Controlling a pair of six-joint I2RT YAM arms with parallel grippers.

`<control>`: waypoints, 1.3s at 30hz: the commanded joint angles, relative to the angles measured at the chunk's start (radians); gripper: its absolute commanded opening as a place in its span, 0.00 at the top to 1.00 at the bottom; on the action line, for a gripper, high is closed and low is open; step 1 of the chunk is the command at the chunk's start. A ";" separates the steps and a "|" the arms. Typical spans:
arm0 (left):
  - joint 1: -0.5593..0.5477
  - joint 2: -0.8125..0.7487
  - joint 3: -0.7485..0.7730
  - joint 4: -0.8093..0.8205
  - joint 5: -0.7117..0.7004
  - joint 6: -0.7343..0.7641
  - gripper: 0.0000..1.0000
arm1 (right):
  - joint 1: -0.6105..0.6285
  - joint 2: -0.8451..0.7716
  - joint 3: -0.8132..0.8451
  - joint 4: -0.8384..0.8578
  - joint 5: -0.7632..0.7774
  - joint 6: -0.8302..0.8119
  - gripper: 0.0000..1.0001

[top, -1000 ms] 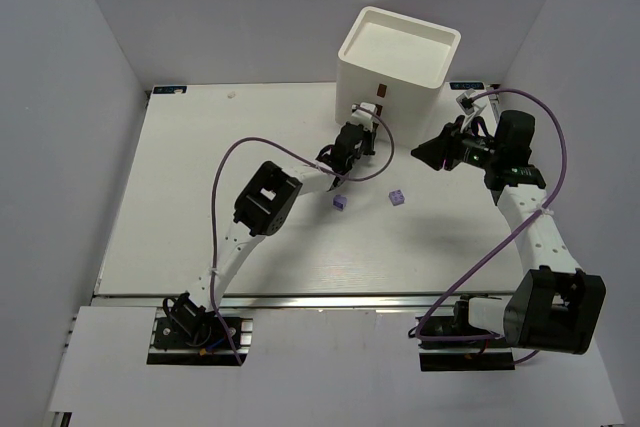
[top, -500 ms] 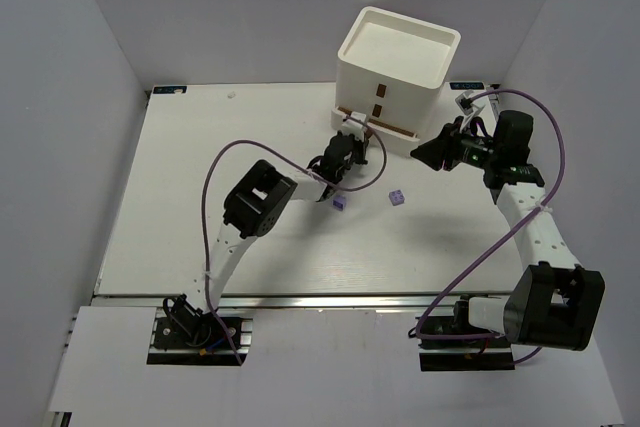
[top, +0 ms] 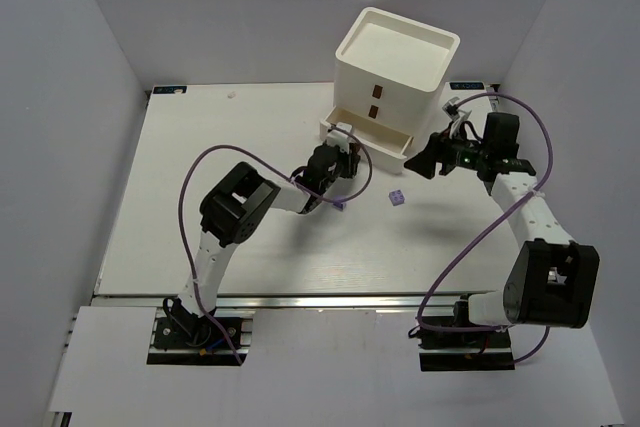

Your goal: Sort the legos into containers by color

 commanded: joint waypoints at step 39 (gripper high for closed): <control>0.028 -1.129 -0.424 -0.892 -0.006 0.052 0.29 | 0.405 0.394 -0.010 -0.064 0.878 -0.136 0.87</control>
